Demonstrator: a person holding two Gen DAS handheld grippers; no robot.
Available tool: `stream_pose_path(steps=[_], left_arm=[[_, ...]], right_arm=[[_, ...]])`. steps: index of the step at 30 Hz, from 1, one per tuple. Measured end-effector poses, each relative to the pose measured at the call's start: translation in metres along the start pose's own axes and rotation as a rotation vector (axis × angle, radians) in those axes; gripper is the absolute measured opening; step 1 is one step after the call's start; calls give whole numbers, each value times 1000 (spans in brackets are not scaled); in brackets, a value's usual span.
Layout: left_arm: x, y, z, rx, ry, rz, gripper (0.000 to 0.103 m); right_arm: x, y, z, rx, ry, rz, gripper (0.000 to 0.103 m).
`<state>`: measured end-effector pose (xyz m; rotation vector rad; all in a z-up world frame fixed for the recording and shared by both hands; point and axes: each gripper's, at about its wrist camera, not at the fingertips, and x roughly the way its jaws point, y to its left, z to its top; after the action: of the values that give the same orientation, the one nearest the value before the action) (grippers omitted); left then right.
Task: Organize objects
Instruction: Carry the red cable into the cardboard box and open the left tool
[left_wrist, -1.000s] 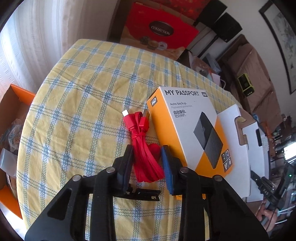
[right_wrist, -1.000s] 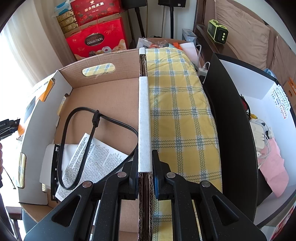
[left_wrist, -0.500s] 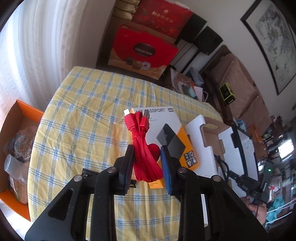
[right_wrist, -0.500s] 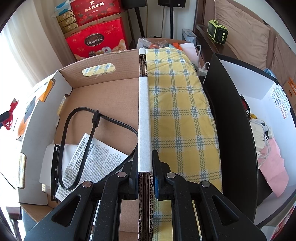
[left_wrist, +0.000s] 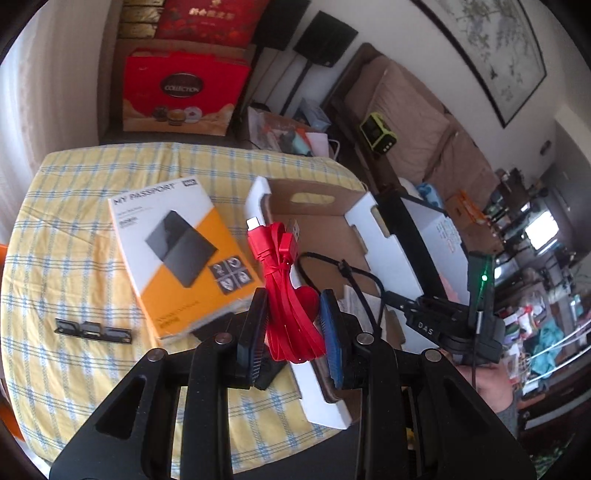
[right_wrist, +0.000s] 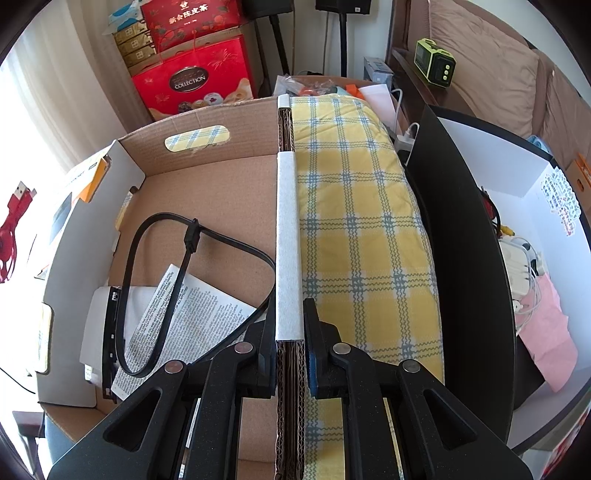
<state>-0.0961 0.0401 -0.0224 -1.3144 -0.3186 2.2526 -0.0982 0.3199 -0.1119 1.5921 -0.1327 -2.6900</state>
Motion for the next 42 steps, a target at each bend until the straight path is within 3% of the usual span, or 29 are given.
stream_pose_path(steps=[12,30,31,33,42], left_arm=[[59,-79,-29,160,145,-78,26],[102,-114,-51,226,248,-116,27],[102,-113,-51,223,251,-118,30],[99,-111,-50,211,245,-120,46],[45,-79,-32,191,114,-62,65]], right_arm=[[0,-1,0,18,0,20,11],[-14,-9,4,56,-16,55,13],[-15,-9,4,56,-17,55,13],[-16,-10,4,59,-19,56,14],[-17,-11,3,53,-23,51,15]])
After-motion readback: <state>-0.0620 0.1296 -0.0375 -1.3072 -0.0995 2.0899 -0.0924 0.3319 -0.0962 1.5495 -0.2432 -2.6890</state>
